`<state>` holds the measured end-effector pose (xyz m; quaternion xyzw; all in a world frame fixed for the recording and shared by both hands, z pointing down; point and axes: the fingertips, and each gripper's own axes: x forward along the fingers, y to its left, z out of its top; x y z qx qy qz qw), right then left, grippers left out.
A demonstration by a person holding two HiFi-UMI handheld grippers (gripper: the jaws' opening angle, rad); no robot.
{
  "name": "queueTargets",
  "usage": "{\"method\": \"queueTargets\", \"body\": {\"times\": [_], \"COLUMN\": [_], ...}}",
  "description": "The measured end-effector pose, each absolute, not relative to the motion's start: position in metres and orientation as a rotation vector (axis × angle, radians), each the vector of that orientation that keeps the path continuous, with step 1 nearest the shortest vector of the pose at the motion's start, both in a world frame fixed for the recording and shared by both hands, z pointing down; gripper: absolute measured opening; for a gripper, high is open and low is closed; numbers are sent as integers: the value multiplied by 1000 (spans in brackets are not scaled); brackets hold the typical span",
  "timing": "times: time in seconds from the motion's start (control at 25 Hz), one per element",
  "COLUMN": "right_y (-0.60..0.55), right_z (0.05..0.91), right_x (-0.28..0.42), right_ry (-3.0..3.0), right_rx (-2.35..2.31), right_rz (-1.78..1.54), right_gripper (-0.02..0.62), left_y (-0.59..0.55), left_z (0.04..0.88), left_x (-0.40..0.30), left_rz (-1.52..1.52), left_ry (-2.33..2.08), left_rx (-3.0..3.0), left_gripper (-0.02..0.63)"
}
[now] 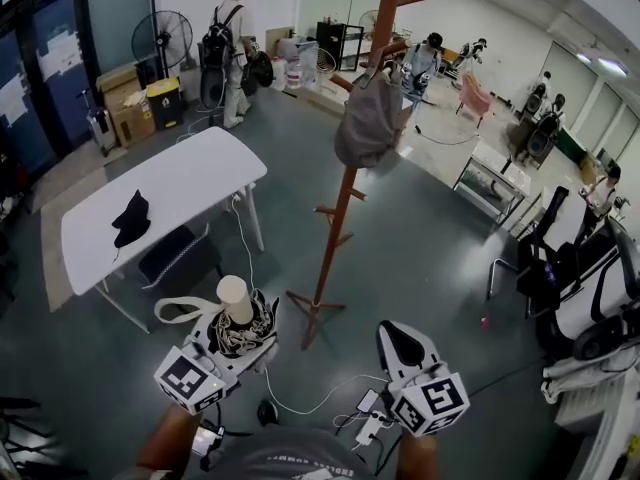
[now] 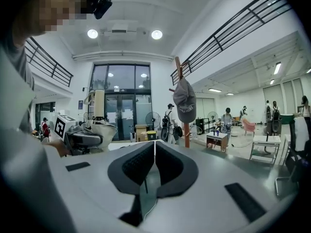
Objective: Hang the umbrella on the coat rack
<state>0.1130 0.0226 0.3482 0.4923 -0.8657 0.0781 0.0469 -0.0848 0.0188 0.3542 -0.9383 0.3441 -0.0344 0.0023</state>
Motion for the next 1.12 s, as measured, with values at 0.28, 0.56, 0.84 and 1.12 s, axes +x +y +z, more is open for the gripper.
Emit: {"method": "queueTargets", "body": {"times": [0.28, 0.56, 0.84, 1.12], "right_y": [-1, -18, -35, -62], "right_z": [352, 352, 354, 356], "right_x": [88, 66, 61, 70], "right_ry": [-2583, -2535, -2502, -2510], "right_rx": [1588, 1642, 1655, 1650], "right_rz": [243, 238, 231, 238], "right_gripper": [31, 31, 31, 31], "left_y": [-21, -49, -68, -94], "left_z": [366, 374, 381, 384], "left_x": [-106, -122, -126, -119], "left_rz": [-117, -115, -101, -132], "left_ry": [983, 918, 899, 920], "left_rx": [-2999, -3039, -3062, -3049], "left_gripper": [273, 273, 273, 273]}}
